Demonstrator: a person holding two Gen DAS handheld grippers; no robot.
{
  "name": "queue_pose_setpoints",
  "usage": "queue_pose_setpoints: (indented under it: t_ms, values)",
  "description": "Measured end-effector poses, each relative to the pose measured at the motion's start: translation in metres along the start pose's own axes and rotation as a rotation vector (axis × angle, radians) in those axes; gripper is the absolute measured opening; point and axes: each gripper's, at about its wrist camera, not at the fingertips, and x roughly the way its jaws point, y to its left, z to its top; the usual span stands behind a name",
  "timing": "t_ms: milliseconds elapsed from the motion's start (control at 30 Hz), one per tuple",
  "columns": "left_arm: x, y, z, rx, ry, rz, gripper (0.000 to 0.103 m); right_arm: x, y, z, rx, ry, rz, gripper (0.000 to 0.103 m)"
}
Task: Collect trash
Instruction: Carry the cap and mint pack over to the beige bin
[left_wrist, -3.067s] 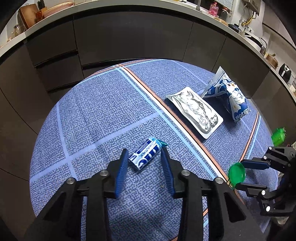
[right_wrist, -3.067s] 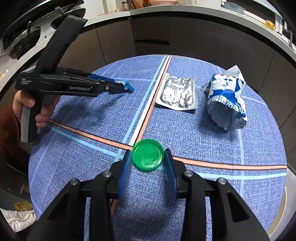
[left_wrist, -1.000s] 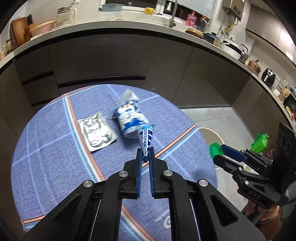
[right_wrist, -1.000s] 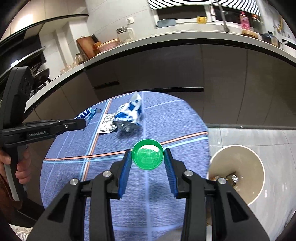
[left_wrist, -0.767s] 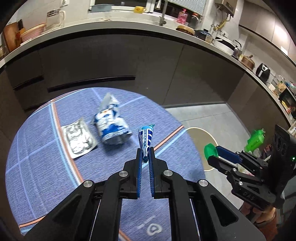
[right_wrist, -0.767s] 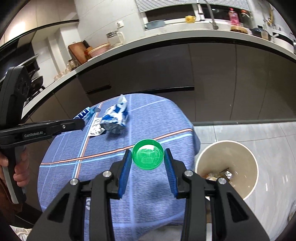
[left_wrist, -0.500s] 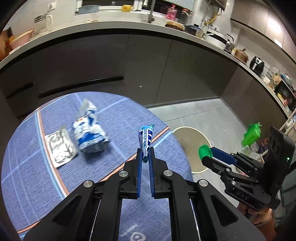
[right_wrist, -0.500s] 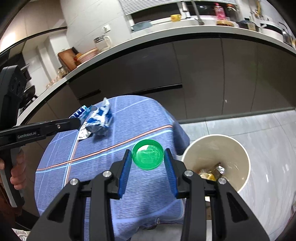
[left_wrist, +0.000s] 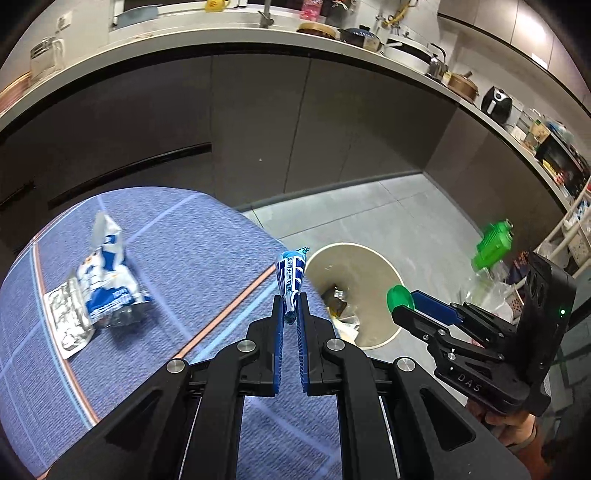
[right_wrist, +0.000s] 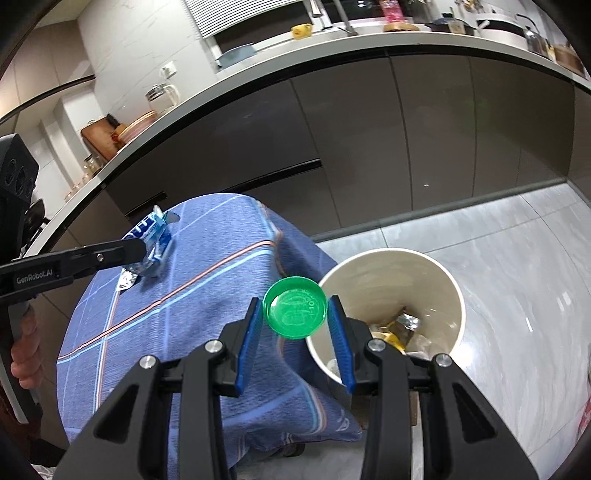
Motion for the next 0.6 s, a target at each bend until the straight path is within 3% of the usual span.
queue_pose_setpoints:
  t_ms: [600]
  values:
    - [0.077,-0.048,0.015,0.051,0.111,-0.074,0.006,0.029,-0.050,-0.017,0.058,0.049,-0.090,0.037]
